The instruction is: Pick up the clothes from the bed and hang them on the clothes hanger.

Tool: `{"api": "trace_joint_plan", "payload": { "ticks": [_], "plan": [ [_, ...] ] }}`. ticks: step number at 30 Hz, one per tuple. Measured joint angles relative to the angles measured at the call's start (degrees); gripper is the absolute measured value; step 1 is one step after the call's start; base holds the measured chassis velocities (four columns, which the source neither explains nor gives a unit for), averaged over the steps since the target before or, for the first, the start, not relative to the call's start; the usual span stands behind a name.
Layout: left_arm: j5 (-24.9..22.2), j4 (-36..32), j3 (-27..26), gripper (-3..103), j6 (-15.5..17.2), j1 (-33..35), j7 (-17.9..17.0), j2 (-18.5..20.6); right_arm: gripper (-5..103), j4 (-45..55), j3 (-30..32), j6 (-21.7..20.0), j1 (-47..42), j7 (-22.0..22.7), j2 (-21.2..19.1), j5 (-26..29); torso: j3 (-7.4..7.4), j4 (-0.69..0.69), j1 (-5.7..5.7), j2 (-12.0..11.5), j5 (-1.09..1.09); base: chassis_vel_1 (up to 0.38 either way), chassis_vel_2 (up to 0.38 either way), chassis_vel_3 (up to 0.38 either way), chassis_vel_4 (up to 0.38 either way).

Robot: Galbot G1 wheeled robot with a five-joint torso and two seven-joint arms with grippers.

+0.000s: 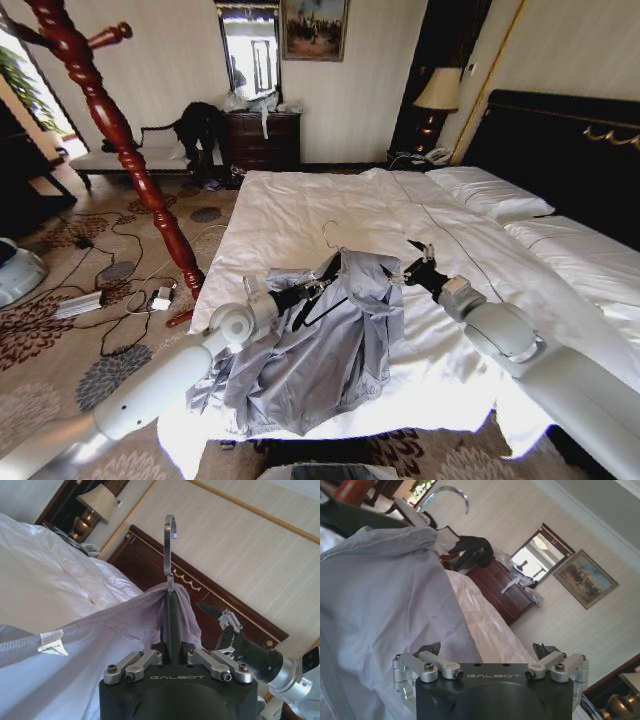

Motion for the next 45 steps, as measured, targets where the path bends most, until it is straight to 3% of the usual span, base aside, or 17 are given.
{"api": "trace_joint_plan", "payload": {
  "ticks": [4, 6, 17, 20, 24, 26, 28, 29, 32, 34, 39, 45],
  "plan": [
    [0.58, 0.02, 0.22, 15, 0.02, 0.03, 0.01, -0.23, 100, -0.96, -0.61, 0.48, -0.02, -0.57, -0.16, -1.99, 0.0, 0.0, 0.0, 0.0, 0.0, 0.0, 0.0, 0.0, 0.0],
    [3.46, -0.16, 0.2, 15, 0.02, 0.46, -0.16, -1.12, 100, -3.14, -1.5, 0.7, 1.67, -1.32, 1.12, -6.02, 0.0, 0.0, 0.0, 0.0, 0.0, 0.0, 0.0, 0.0, 0.0],
    [4.31, -0.3, 1.55, 15, 0.15, 0.23, -0.49, -1.46, 103, -5.03, -5.51, -0.09, 4.64, -1.31, 1.62, -6.79, 0.0, 0.0, 0.0, 0.0, 0.0, 0.0, 0.0, 0.0, 0.0],
    [4.3, -0.87, 1.61, 15, 0.27, 0.51, -0.46, -1.09, 99, -5.55, -6.92, -0.09, 5.6, -1.52, 1.69, -7.25, 0.0, 0.0, 0.0, 0.0, -0.01, 0.0, 0.0, 0.0, 0.0],
    [4.31, -2.03, 1.95, 15, 0.5, 1.12, -0.2, 0.38, 80, -6.75, -9.53, -0.08, 7.7, -1.9, 1.8, -7.47, 0.0, 0.01, 0.0, 0.0, 0.0, 0.0, 0.0, 0.0, 0.0],
    [4.52, -2.08, 2.09, 15, 0.52, 1.26, -0.1, 0.5, 80, -6.93, -9.89, -0.05, 8.0, -1.93, 1.79, -7.58, 0.0, 0.01, 0.0, 0.0, 0.0, 0.0, 0.0, 0.0, 0.0],
    [5.59, -1.99, 2.32, 15, 0.53, 1.61, 0.21, 0.56, 70, -7.07, -10.28, 0.1, 8.24, -2.11, 1.64, -7.93, 0.0, 0.01, 0.0, 0.0, -0.01, 0.0, 0.0, 0.0, 0.0],
    [5.59, -1.99, 2.32, 15, 0.53, 1.61, 0.21, 0.56, 70, -7.07, -10.28, 0.1, 8.24, -2.11, 1.64, -7.93, 0.0, 0.01, 0.0, 0.0, -0.01, 0.0, 0.0, 0.0, 0.0],
    [6.35, -1.8, 2.69, 15, 0.47, 1.65, 0.49, 0.66, 53, -6.8, -10.28, 0.36, 7.86, -2.5, 0.91, -8.18, 0.0, -0.01, 0.0, 0.0, -0.01, 0.0, 0.0, 0.0, 0.0],
    [6.52, -1.76, 2.89, 15, 0.46, 1.51, 0.5, 0.72, 53, -6.71, -10.27, 0.47, 7.67, -2.61, 0.65, -8.29, 0.0, 0.0, 0.0, 0.0, -0.01, 0.0, 0.0, 0.0, 0.0],
    [7.11, -1.75, 3.94, 15, 0.4, 0.46, 0.54, 0.82, 27, -6.21, -10.0, 1.3, 6.41, -3.24, -0.54, -9.13, 0.0, -0.01, 0.0, 0.0, 0.0, 0.0, 0.0, 0.0, 0.0],
    [7.88, -2.25, 4.14, 15, 0.14, 0.66, 0.53, 1.13, 21, -5.97, -9.57, 1.82, 5.93, -3.37, -1.09, -9.5, 0.0, 0.01, 0.0, 0.0, 0.0, 0.0, 0.0, 0.0, 0.0]
  ]
}}
